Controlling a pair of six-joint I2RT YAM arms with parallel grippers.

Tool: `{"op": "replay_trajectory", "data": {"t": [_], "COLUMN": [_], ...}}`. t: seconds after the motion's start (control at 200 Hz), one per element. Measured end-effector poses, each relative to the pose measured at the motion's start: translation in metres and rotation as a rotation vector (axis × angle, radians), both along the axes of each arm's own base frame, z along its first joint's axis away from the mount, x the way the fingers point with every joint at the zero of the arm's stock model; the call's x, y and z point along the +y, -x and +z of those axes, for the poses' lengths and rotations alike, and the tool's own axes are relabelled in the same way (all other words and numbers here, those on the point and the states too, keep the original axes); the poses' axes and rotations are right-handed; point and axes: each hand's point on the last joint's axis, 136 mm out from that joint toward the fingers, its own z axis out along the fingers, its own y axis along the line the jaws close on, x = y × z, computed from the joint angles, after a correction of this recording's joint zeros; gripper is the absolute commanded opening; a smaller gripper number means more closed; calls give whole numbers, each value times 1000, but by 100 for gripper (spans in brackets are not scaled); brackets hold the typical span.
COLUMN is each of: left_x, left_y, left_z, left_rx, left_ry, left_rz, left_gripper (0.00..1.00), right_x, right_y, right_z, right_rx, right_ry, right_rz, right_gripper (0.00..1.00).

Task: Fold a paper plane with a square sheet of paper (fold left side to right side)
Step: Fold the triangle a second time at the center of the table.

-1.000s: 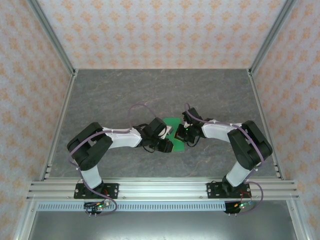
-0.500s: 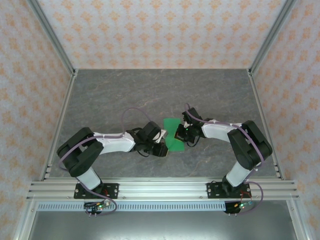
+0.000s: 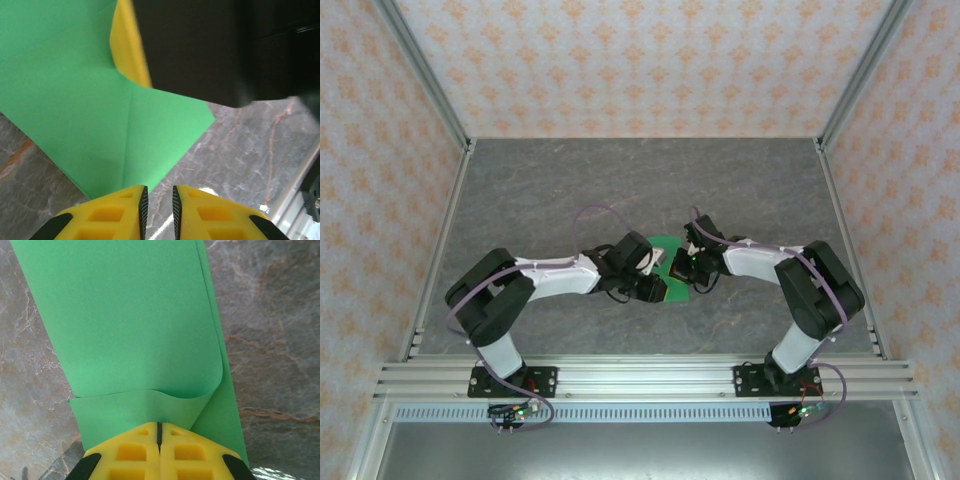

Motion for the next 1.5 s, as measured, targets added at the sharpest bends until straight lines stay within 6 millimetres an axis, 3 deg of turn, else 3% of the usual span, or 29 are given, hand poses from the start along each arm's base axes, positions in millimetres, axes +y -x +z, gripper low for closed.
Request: {"op": "replay_trajectory", "data": {"t": [0.12,0.4,0.716,1.011,1.501], "left_x": [2,6,8,8,8], "left_y": [2,5,6,7,7], "left_z": [-13,-21,-22,-22,-22], "left_rx": [24,26,10,10,11], "left_ry": [-26,-26,16,32,32], "left_rz": [0,6,36,43,45], "left_gripper": [23,20,6,3,3], "right_x": [0,0,5,11,32], "right_y": [0,0,2,8,31], "right_z": [0,0,4,39,10], "right_rx": [0,-3,-8,-104,-31], "right_ry": [0,1,-28,-91,-113], "right_rz": [0,6,30,82,119], "right_gripper": [0,0,0,0,0]}}
